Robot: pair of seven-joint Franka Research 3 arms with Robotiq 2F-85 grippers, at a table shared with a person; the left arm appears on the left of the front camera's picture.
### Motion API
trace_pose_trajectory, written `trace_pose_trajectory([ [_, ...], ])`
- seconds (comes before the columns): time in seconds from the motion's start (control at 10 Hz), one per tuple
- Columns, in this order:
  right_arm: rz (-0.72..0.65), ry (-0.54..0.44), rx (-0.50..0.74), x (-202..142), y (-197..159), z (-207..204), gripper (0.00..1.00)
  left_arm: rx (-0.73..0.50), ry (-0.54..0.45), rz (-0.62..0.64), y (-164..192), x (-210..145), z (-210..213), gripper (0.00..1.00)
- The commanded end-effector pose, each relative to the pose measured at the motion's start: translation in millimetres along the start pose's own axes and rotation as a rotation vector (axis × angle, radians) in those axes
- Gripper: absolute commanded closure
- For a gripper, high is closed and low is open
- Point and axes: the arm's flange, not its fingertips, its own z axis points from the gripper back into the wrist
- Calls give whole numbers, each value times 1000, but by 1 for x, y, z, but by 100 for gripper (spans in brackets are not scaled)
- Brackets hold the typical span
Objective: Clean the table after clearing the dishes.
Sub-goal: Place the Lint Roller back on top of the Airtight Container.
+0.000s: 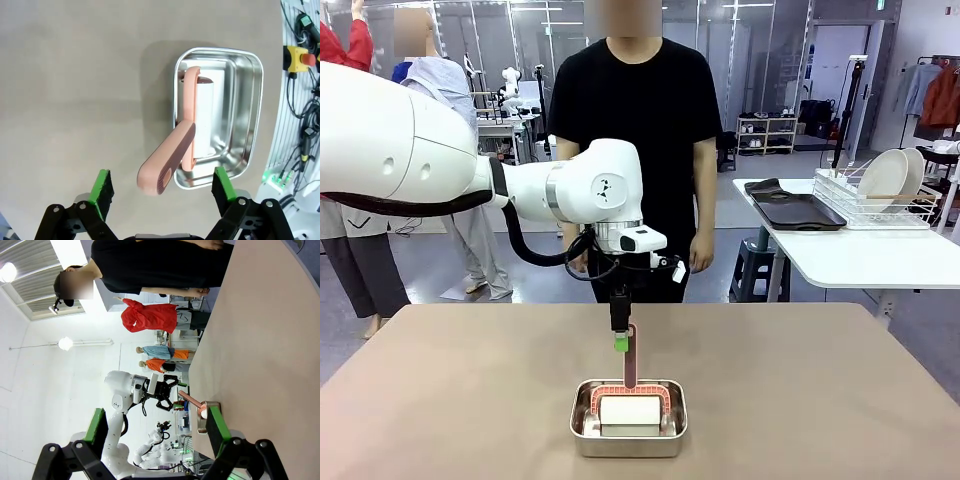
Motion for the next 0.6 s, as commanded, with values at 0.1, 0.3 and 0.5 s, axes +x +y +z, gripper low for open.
trace_pose_trajectory([
  [0.1, 6, 4, 3, -6, 2, 1, 0, 45, -39, -29, -17, -17, -3, 0],
  [0.3, 6, 4, 3, -6, 2, 1, 0, 5, -8, 6, 1, -2, 1, 0],
  [0.5, 6, 4, 3, -6, 2, 1, 0, 5, -8, 6, 1, -2, 1, 0],
])
